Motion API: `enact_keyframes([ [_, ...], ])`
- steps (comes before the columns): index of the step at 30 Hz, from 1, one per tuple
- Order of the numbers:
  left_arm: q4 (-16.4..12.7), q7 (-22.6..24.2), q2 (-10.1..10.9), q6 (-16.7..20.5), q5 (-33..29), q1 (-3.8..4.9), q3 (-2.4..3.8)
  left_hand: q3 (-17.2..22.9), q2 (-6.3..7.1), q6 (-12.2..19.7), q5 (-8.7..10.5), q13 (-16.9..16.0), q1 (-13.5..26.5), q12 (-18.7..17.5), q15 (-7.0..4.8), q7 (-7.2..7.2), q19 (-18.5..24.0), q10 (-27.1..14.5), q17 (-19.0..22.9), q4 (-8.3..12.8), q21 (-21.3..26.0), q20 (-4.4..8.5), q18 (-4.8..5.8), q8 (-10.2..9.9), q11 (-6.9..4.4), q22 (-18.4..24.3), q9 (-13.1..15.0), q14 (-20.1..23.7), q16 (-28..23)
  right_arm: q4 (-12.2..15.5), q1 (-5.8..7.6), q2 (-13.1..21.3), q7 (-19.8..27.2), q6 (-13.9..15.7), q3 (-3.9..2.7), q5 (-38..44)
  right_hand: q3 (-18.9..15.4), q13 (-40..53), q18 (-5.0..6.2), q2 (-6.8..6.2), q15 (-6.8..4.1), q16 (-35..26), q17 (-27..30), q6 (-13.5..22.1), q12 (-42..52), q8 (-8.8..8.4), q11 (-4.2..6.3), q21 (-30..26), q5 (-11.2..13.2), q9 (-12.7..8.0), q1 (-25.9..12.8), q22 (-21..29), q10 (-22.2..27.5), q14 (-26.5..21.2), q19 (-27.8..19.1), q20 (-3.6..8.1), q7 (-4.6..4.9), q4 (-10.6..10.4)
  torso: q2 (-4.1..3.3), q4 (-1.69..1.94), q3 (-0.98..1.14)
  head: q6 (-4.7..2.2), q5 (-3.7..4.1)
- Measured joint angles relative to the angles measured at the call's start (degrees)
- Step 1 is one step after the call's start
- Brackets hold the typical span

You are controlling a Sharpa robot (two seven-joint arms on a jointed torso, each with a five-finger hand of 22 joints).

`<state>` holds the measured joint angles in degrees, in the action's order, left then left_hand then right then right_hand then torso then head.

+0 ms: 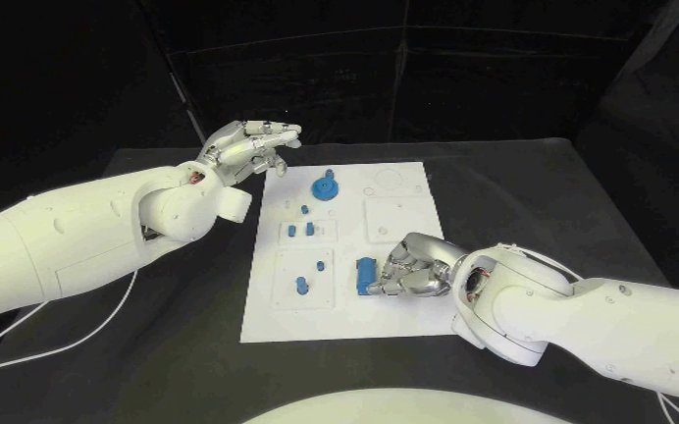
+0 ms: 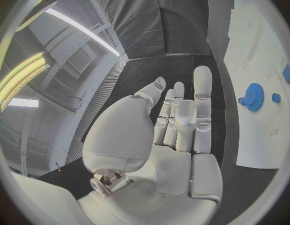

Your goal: Assemble the parts on the task board

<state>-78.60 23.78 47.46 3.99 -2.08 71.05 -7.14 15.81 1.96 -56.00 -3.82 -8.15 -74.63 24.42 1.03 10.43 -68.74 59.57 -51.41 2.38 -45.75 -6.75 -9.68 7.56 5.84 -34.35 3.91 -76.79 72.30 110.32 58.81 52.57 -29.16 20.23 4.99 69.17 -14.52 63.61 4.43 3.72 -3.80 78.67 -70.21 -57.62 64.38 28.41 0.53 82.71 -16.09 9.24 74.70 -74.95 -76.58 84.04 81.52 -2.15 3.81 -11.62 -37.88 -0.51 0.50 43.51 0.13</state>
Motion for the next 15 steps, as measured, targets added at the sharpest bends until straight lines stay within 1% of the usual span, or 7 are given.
enact_keyframes([
  [2, 0.0, 0.0, 0.0, 0.0, 0.0, 0.0, 0.0, 0.0, 0.0, 0.0, 0.0, 0.0, 0.0, 0.0, 0.0, 0.0, 0.0, 0.0, 0.0, 0.0, 0.0, 0.0, 0.0, 0.0, 0.0, 0.0, 0.0, 0.0, 0.0, -0.4, 0.0, -0.4, 0.0, 0.1, 0.0, 0.0, -0.3, 0.3, 0.01, 0.23, 0.0, 0.0, -0.2, -0.2, 0.0, 0.0, -0.01, 0.0, 0.0, 0.1, -0.2, 0.0, 0.0, 0.0, 0.0, 0.0, -0.16, -0.3, -0.01, 0.01, 0.0, -0.02, -0.02],
  [4, 0.0, 0.0, 0.0, 0.0, 0.0, 0.0, 0.0, 0.0, 0.0, 0.0, 0.0, 0.0, 0.0, 0.0, 0.0, 0.0, 0.0, 0.0, 0.0, 0.0, 0.0, 0.0, 0.0, 0.0, 0.0, 0.0, 0.0, 0.0, 0.0, -0.9, 0.0, -0.7, -0.1, 0.2, 0.0, 0.0, -0.8, 0.4, 0.0, 0.49, 0.0, 0.2, -0.4, -0.2, 0.3, 0.37, 0.19, 0.0, 1.0, 0.1, -1.2, 0.0, -0.2, 0.0, 0.2, 0.16, -0.21, -0.8, -0.04, 0.01, 0.0, -0.04, -0.1],
  [6, 0.0, 0.0, 0.0, 0.0, 0.0, 0.0, 0.0, 0.0, 0.0, 0.0, 0.0, 0.0, 0.0, 0.0, 0.0, 0.0, 0.0, 0.0, 0.0, 0.0, 0.0, 0.0, 0.0, 0.0, 0.0, 0.0, 0.0, 0.0, 0.0, -1.2, 0.0, -1.0, -0.1, 0.2, 0.0, 0.0, -1.4, 0.6, -0.04, 0.84, -0.21, 0.4, -0.7, -0.2, 0.3, 0.69, 0.24, 0.1, 3.6, 0.3, -2.4, 0.0, -0.3, -0.2, 0.2, 0.21, -0.21, -1.9, -0.05, 0.03, -0.01, -0.04, -0.19],
  [8, 0.0, 0.0, 0.0, 0.0, 0.0, 0.0, 0.0, 0.0, 0.0, 0.0, 0.0, 0.0, 0.0, 0.0, 0.0, 0.0, 0.0, 0.0, 0.0, 0.0, 0.0, 0.0, 0.0, 0.0, 0.0, 0.0, 0.0, 0.0, 0.0, -1.5, 0.0, -1.2, -0.2, 0.2, 0.0, 0.0, -1.9, 0.9, -0.92, 1.38, -0.43, 0.4, -0.8, -0.4, 0.3, 0.87, 0.29, 0.3, 6.3, 0.4, -3.2, 0.0, -0.7, 0.0, 0.2, 0.21, -0.41, -2.9, -0.07, 0.04, -0.01, -0.02, -0.22],
  [10, 0.0, 0.0, 0.0, 0.0, 0.0, 0.0, 0.0, 0.0, 0.0, 0.0, 0.0, -0.1, 0.0, 0.0, 0.0, 0.0, 0.0, 0.0, 0.0, 0.0, 0.0, 0.0, 0.0, 0.0, 0.0, 0.0, 0.0, 0.0, 0.0, -1.8, 0.0, -1.4, -0.3, 0.2, 0.0, 0.0, -2.4, 1.2, -0.92, 1.65, -0.42, 0.6, -1.1, -0.4, 0.7, 1.26, 0.29, 0.3, 8.5, 0.5, -3.9, 0.0, -0.7, 0.0, 0.6, 0.2, -0.41, -3.8, -0.07, 0.04, -0.01, 0.02, -0.24],
  [12, -0.1, 0.0, 0.0, 0.0, 0.0, 0.0, 0.0, 0.0, 0.0, 0.0, 0.0, -0.1, 0.0, 0.0, 0.0, 0.0, 0.0, 0.0, 0.0, 0.0, 0.0, 0.0, 0.0, 0.0, 0.0, 0.0, 0.0, 0.0, 0.0, -2.0, 0.0, -1.5, -0.5, 0.2, 0.0, 0.0, -2.6, 1.4, -0.92, 1.68, -0.43, 0.7, -1.2, -0.4, 0.7, 1.32, 0.49, 0.5, 9.3, 0.5, -4.0, 0.0, -0.9, 0.0, 0.6, 0.21, -0.41, -4.1, -0.07, 0.04, -0.01, 0.1, -0.3],
  [15, -0.1, 0.0, 0.1, 0.0, 0.0, 0.0, 0.0, 0.0, 0.0, 0.0, 0.0, -0.1, 0.0, 0.0, 0.0, 0.0, 0.0, 0.0, 0.0, 0.0, 0.0, 0.0, 0.0, 0.0, 0.0, 0.0, 0.0, 0.0, 0.0, -2.3, 0.0, -1.7, -0.7, 0.2, 0.0, 0.0, -2.6, 1.6, -0.92, 1.68, -0.42, 0.7, -1.4, -0.4, 1.0, 1.32, 0.29, 0.5, 9.3, 0.5, -4.0, 0.0, -1.1, 0.0, 0.6, 0.21, -0.41, -4.1, -0.06, 0.04, -0.01, 0.2, -0.32],
])
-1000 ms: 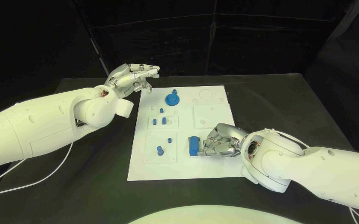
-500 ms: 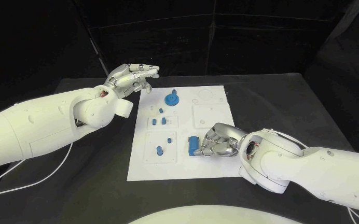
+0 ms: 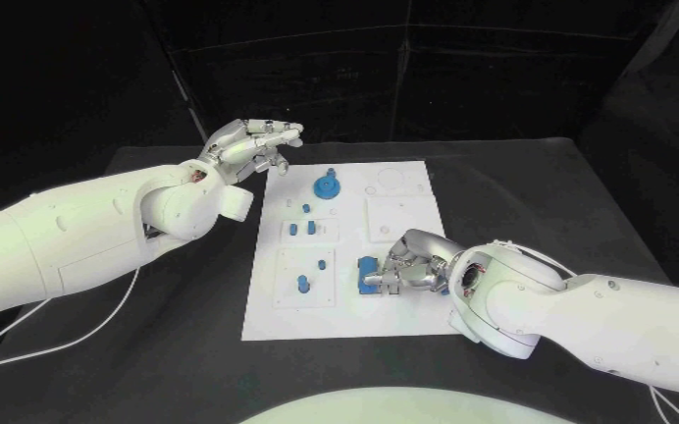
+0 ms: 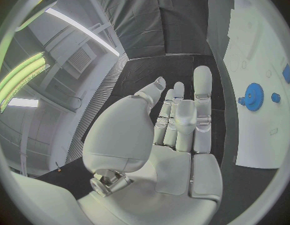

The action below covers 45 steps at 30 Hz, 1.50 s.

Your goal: Assemble the parts on the task board

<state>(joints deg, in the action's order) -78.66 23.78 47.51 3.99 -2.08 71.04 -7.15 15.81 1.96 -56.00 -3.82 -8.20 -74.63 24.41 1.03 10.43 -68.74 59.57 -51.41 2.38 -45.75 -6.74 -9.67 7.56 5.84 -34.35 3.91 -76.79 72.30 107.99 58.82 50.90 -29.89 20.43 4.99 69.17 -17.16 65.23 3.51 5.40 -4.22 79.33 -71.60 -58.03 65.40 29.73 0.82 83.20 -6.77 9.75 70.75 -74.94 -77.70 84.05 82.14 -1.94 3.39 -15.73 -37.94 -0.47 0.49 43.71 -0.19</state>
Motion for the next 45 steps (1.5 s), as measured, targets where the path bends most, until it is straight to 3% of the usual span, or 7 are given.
enact_keyframes([
  [9, 0.1, 0.0, 0.0, 0.0, 0.0, 0.0, 0.0, 0.0, 0.0, 0.0, 0.0, 0.0, 0.0, 0.0, 0.0, 0.0, 0.0, 0.0, 0.0, 0.0, 0.0, 0.0, 0.0, 0.0, 0.0, 0.0, 0.0, 0.0, 0.0, -0.5, 0.0, -0.8, -0.7, -0.2, 0.0, 0.2, 0.1, 0.4, 0.02, 0.27, 0.0, 0.2, -0.2, -0.2, 0.3, 0.38, 0.21, 0.2, 0.3, 0.1, -0.3, 0.0, -0.2, 0.0, 0.2, 0.2, -0.21, -0.3, 0.02, 0.0, 0.02, 0.14, -0.07],
  [17, 0.1, 0.0, -0.1, 0.0, 0.0, 0.0, 0.0, 0.0, 0.0, 0.0, 0.0, 0.0, 0.0, 0.2, 0.0, 0.0, 0.0, 0.0, 0.0, 0.0, 0.0, 0.0, -0.01, 0.0, 0.0, 0.0, 0.0, 0.0, 0.0, -0.8, 0.07, -1.1, -1.0, -0.4, -0.11, 1.0, 1.4, 0.9, 0.02, 0.59, -0.2, 0.2, -0.5, -0.2, 0.3, 1.05, 0.42, 0.2, 0.1, 0.3, 4.5, 0.0, -0.4, -0.2, 0.2, 0.2, -0.21, 3.2, 0.04, -0.03, 0.02, 0.27, -0.07],
  [22, 0.1, -0.1, -0.1, 0.0, 0.0, 0.0, 0.0, 0.0, 0.0, 0.0, 0.0, 0.0, 0.0, 0.2, 0.0, 0.0, 0.0, 0.0, 0.0, 0.0, 0.0, 0.0, -0.01, 0.0, 0.0, 0.0, 0.0, 0.0, 0.0, -1.1, 0.08, -0.9, -1.2, -0.6, -0.02, 1.7, 2.2, 1.0, 0.02, 2.01, -0.21, 0.2, -0.5, -0.2, 0.3, 1.05, 0.41, 0.2, -0.9, 0.3, 6.2, 0.0, -0.4, -0.2, 0.2, 0.2, -0.21, 4.3, 0.08, -0.05, 0.02, 0.25, -0.03],
  [31, 0.1, -0.1, -0.1, 0.0, 0.0, 0.0, -0.02, 0.0, 0.0, 0.0, 0.0, 0.0, 0.0, 0.2, 0.0, 0.0, 0.0, 0.0, 0.0, 0.0, 0.0, 0.0, 0.0, 0.0, 0.0, 0.0, 0.0, 0.0, 0.0, -1.1, 0.01, -0.4, -1.7, -1.1, 0.0, 2.4, 2.9, 1.2, 0.02, 2.08, -0.41, 0.2, -0.6, -0.2, 0.3, 1.05, 0.62, 0.2, -0.9, 0.3, 7.3, 0.0, -0.6, 0.0, 0.2, 0.2, -0.21, 5.9, 0.09, -0.06, 0.02, 0.16, -0.07],
  [45, 0.1, -0.1, 0.0, -0.1, 0.0, 0.0, -0.04, 0.0, 0.0, 0.0, 0.0, 0.0, 0.0, 0.2, 0.0, 0.0, 0.0, 0.0, 0.0, 0.0, 0.0, 0.0, 0.0, 0.0, 0.0, 0.0, 0.0, 0.0, 0.0, -0.4, 0.01, 0.6, -1.3, -1.3, -0.01, 2.5, 2.3, 0.6, 0.03, 1.76, -0.4, 0.2, -0.1, 0.3, -0.6, 1.05, 0.59, 0.2, -1.2, 0.2, 7.4, 0.0, -0.6, 0.0, 0.2, 0.2, -0.22, 6.5, 0.05, -0.07, 0.02, 0.05, -0.01],
])
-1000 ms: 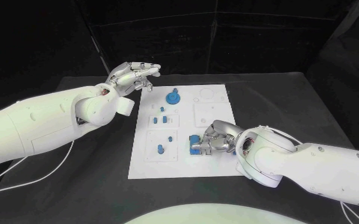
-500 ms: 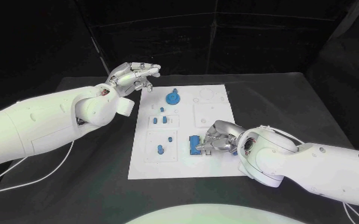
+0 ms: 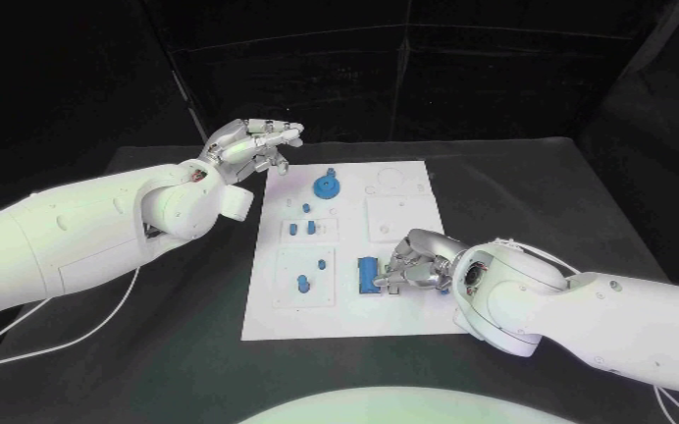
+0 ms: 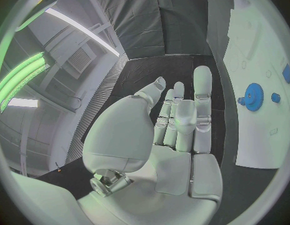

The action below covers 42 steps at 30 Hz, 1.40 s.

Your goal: Assemble the parts on the task board

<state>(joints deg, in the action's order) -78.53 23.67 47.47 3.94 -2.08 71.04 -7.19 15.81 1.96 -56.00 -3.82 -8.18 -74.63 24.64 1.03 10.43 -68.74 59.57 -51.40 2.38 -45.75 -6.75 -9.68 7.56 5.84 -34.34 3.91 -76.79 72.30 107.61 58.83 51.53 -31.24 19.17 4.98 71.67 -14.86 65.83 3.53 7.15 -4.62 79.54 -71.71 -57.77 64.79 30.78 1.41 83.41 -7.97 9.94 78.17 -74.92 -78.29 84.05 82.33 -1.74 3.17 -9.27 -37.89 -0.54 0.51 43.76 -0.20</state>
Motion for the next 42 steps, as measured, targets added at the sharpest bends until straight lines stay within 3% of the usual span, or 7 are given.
enact_keyframes([
  [6, -0.1, 0.0, 0.1, 0.0, 0.0, 0.0, -0.01, 0.0, 0.0, 0.0, 0.0, 0.0, 0.0, 0.0, 0.0, 0.0, 0.0, 0.0, 0.0, 0.0, 0.0, 0.0, 0.0, 0.0, 0.0, 0.0, 0.0, 0.0, 0.0, 1.1, 0.02, 3.5, 2.2, 1.9, 0.0, -2.2, -0.4, -2.9, 0.0, -0.65, 0.65, -1.0, 1.6, 4.3, -3.4, -3.56, -1.88, -0.6, -3.7, -1.6, -0.7, 0.0, 1.9, 0.0, -0.7, -0.65, 2.1, 0.4, 0.03, -0.06, -0.01, -0.21, 0.4],
  [9, -0.1, 0.0, 0.2, 0.0, 0.0, 0.0, -0.02, 0.0, 0.0, 0.0, 0.0, 0.0, 0.0, 0.0, 0.0, 0.0, 0.0, 0.0, 0.0, 0.0, 0.0, 0.0, 0.01, 0.0, 0.0, 0.0, 0.0, 0.0, 0.0, 1.9, 0.09, 6.6, 4.1, 2.8, -0.01, -3.7, -0.7, -5.5, 0.01, -1.12, 1.26, -3.1, 4.5, 5.1, -6.8, -4.89, -2.45, -2.3, -4.2, -2.2, -0.5, 2.4, 4.1, 0.0, -2.5, -1.32, 2.65, 0.7, 0.07, -0.1, -0.01, -0.46, 1.22],
  [17, -0.1, 0.0, 0.2, 0.0, 0.0, 0.0, -0.02, 0.0, 0.0, 0.0, 0.0, 0.0, 0.0, 0.0, 0.0, 0.0, 0.0, 0.0, 0.0, 0.0, 0.0, 0.0, 0.01, 0.0, 0.0, 0.0, 0.0, 0.0, 0.0, 3.1, 0.66, 13.3, 8.5, 4.5, -0.01, -5.0, -1.5, -7.6, 0.01, -2.12, 1.46, -4.6, 6.5, 5.1, -9.1, -5.73, -2.84, -3.2, -5.4, -2.5, 0.5, 4.0, 5.6, -0.2, -3.2, -1.73, 2.65, 1.5, 0.13, -0.31, -0.11, -0.85, 2.86],
  [22, 0.0, 0.0, 0.1, 0.0, 0.0, 0.0, -0.02, 0.0, 0.0, 0.0, 0.0, 0.0, 0.0, 0.0, 0.0, 0.0, 0.0, 0.0, 0.1, 0.0, 0.0, 0.0, 0.01, 0.0, 0.0, 0.0, 0.0, 0.0, 0.0, 3.7, 0.74, 15.9, 9.7, 5.7, -0.01, -3.9, -1.6, -7.5, 0.01, -2.54, 1.66, -4.7, 6.2, 5.1, -9.0, -5.87, -2.74, -3.2, -6.6, -2.6, 0.9, 4.0, 5.8, 0.0, -3.4, -1.94, 2.65, 2.0, 0.32, -0.74, -0.12, -0.89, 3.59],
  [32, 0.0, 0.0, -0.1, 0.0, 0.0, 0.0, -0.02, -0.2, 0.0, 0.0, 0.0, 0.0, 0.0, 0.0, 0.0, 0.0, 0.0, 0.0, 0.1, 0.2, 0.0, 0.0, 0.01, 0.0, 0.0, 0.0, 0.0, 0.0, 0.0, 2.1, 0.7, 16.2, 9.3, 6.2, 0.05, 2.0, -2.2, 4.0, 0.02, -2.75, 1.66, 0.4, -1.6, 3.2, 4.7, -5.32, -2.53, -0.5, -7.2, -1.8, 0.7, 0.0, -1.0, 0.0, -0.4, -1.54, 2.27, 2.1, 0.53, -1.2, -0.12, 0.11, 4.04],
  [37, 0.1, 0.0, -0.1, -0.1, 0.0, 0.0, -0.03, -0.2, 0.0, 0.0, 0.0, 0.0, 0.0, 0.0, 0.0, 0.0, 0.0, 0.0, 0.1, 0.2, 0.0, 0.0, 0.0, 0.0, 0.0, 0.0, 0.0, 0.0, 0.0, 1.6, 0.48, 15.2, 7.5, 5.6, 0.07, 5.8, -3.2, 4.5, 0.02, -3.46, 1.66, 3.9, -3.2, 2.5, 5.8, -5.32, -3.47, 0.8, -7.2, -1.2, -0.8, 0.0, -2.5, 0.0, 0.9, -1.51, 1.94, 1.1, 0.55, -1.25, -0.06, 0.21, 4.26],
  [42, 0.1, 0.0, -0.1, -0.1, 0.0, 0.0, -0.05, -0.2, 0.0, 0.0, 0.0, 0.0, 0.0, 0.0, 0.0, 0.0, 0.0, 0.0, 0.1, 0.2, 0.0, 0.0, 0.0, 0.0, 0.0, 0.0, 0.0, 0.0, 0.0, 1.2, 0.26, 14.4, 5.3, 4.4, 0.09, 8.5, -3.8, 4.8, 0.01, -3.83, 1.67, 5.3, -3.2, 2.5, 6.4, -5.32, -3.34, 1.1, -7.7, -0.6, -1.6, 0.0, -3.4, 0.0, 1.2, -1.61, 1.94, 0.4, 0.56, -1.25, -0.08, 0.18, 4.45],
])
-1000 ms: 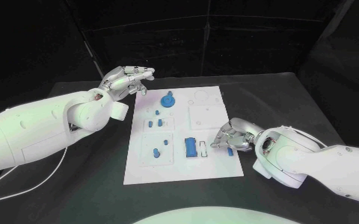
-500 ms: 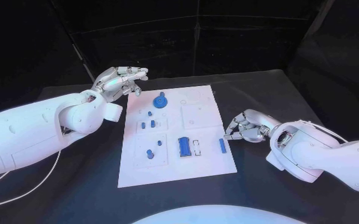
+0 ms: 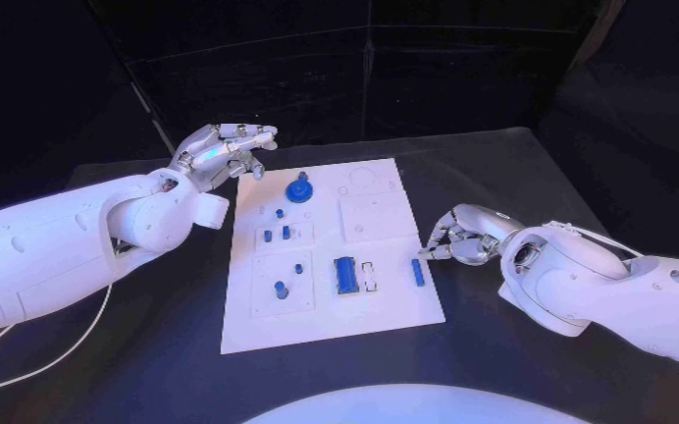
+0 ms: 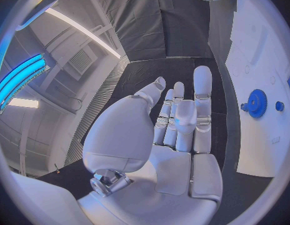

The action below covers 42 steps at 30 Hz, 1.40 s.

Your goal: Assemble the parts on the task board

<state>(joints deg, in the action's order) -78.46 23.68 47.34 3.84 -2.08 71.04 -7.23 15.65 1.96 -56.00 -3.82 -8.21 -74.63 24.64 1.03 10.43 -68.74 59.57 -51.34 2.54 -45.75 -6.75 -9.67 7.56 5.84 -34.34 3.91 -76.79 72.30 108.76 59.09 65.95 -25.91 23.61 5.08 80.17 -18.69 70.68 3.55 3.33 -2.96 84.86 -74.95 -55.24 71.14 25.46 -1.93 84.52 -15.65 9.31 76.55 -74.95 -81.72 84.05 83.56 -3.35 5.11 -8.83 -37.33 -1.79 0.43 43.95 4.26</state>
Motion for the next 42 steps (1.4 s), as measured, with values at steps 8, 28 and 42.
enact_keyframes([
  [8, 0.0, 0.0, 0.0, 0.0, 0.0, -0.02, -0.03, 0.0, 0.0, 0.0, 0.0, 0.0, 0.0, 0.0, 0.0, 0.0, 0.0, 0.0, 0.0, 0.0, 0.0, 0.0, 0.0, 0.0, 0.0, 0.0, 0.0, 0.0, 0.0, -0.9, -0.44, -1.8, -2.2, -2.2, 0.02, 2.1, -0.2, 0.0, -0.93, -0.13, 0.0, 0.7, 0.0, 0.0, 0.1, 0.0, -0.04, 0.4, 0.0, 0.3, -0.1, 0.0, -0.2, 0.0, 0.2, 0.2, 0.0, -0.2, -0.01, 0.13, -0.02, -0.02, 0.15],
  [28, 0.1, 0.0, 0.0, -0.2, 0.0, -0.12, -0.09, 0.0, 0.0, 0.0, 0.0, 0.0, 0.0, 0.0, 0.0, 0.0, 0.0, 0.0, 0.0, 0.0, 0.0, 0.0, 0.0, 0.1, 0.0, 0.0, 0.0, 0.0, 0.0, -2.2, -1.8, -4.6, -4.4, -6.4, -0.17, 4.3, -0.5, 0.0, -0.92, -0.13, 0.0, 1.0, 0.0, -1.3, 0.1, 0.12, -0.11, 0.6, 0.0, 1.3, -0.1, 0.0, -0.3, 0.0, 0.2, 0.19, -0.38, 0.2, -0.01, 0.2, -0.1, -0.07, 0.01],
  [42, 0.0, -0.1, 0.0, -0.5, 0.0, -0.13, -0.1, 0.0, 0.0, 0.0, 0.0, 0.0, 0.0, 0.0, 0.0, 0.0, 0.0, 0.0, 0.1, 0.0, 0.0, 0.0, 0.0, 0.2, 0.0, 0.1, 0.0, 0.0, 0.0, -2.7, -2.78, -7.1, -5.1, -7.5, -0.58, 13.8, 2.7, 0.0, -0.91, -0.38, -0.32, 1.3, 0.0, -1.8, 0.1, -0.59, 0.11, 0.6, 6.2, 2.6, 6.4, 0.0, -0.1, -0.1, 0.2, 0.19, -0.46, 5.2, -0.01, 0.24, -0.13, -0.1, -0.2],
])
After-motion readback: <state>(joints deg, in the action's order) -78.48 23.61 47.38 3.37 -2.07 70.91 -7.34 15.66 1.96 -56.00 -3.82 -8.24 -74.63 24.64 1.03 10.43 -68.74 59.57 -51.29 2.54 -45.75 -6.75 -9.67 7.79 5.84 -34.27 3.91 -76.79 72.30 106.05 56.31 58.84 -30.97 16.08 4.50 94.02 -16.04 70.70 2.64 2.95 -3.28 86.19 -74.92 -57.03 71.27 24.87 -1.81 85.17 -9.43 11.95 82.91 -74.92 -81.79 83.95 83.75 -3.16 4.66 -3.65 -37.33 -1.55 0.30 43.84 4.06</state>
